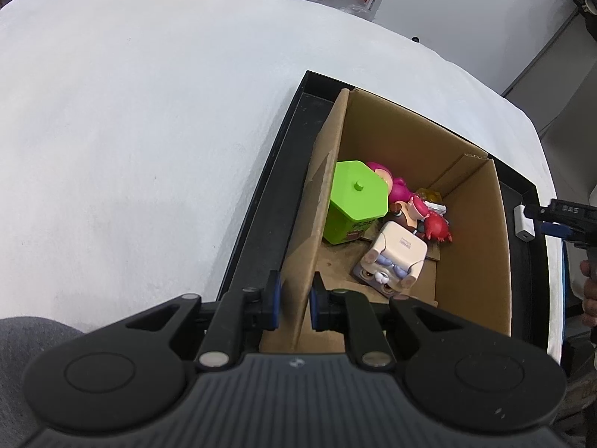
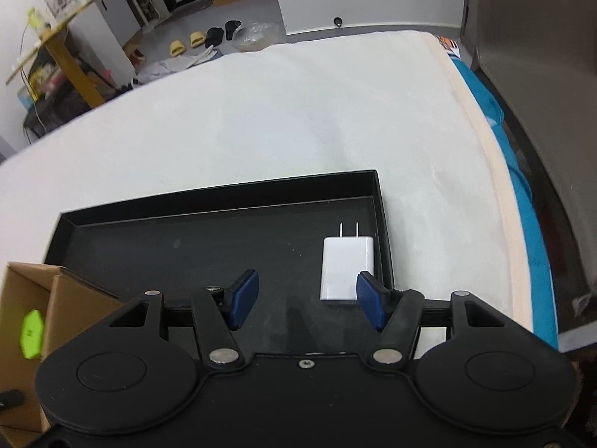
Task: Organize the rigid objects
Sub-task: 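Move the open right gripper toward the white charger, then close the right gripper on the white charger and lift it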
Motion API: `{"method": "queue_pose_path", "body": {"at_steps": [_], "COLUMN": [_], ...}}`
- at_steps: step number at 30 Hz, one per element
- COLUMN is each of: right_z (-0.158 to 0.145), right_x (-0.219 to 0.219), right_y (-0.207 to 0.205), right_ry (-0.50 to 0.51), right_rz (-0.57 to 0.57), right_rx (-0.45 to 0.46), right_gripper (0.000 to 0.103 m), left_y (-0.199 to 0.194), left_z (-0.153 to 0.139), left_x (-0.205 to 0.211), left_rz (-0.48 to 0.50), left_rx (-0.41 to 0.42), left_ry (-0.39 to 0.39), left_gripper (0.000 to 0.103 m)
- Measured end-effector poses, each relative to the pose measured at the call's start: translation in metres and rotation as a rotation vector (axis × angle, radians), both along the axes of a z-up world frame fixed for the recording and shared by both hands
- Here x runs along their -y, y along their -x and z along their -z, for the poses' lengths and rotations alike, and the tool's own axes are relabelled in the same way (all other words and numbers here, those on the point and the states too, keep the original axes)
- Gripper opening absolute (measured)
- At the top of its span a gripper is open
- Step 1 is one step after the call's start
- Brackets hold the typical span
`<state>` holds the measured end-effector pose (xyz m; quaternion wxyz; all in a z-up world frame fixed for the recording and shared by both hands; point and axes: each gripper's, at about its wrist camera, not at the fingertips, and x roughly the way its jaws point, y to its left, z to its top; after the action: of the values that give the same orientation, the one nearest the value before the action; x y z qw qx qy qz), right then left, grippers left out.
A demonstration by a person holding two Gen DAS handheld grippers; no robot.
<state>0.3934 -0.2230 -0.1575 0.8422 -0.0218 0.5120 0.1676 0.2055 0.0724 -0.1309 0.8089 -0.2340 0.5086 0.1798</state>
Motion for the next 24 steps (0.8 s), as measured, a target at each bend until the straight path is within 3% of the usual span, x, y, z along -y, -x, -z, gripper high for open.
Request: {"method": "queue_pose_path", "body": {"at_steps": [13, 14, 15, 24], "right_z": [0.026, 0.027, 0.027, 0.019], "right_x": [-0.015, -0.016, -0.015, -0.006], "right_y": [-0.012, -0.011, -0.011, 0.001], "right_ry": [0.142, 0.159, 0.163, 0.081], "right_rz": [0.010, 0.013, 0.021, 0.016], "right_rx": [0.011, 0.021, 0.022, -0.064], "right_gripper": [0.054, 0.049, 0.036, 0.036], "left_y": [-0.003, -0.003, -0.003, -0.002], "left_z": [0.000, -0.001, -0.001, 0.001], "left_x": [0.003, 0.003, 0.003, 0.003], "left_rz": [0.002, 0.002, 0.001, -0.006], "left_rx": [-0.003, -0.003, -0.003, -0.005], "left_ry": [-0.018, -0.017, -0.016, -0.019], "left_gripper": [0.013, 0.013, 0.013, 0.013]}}
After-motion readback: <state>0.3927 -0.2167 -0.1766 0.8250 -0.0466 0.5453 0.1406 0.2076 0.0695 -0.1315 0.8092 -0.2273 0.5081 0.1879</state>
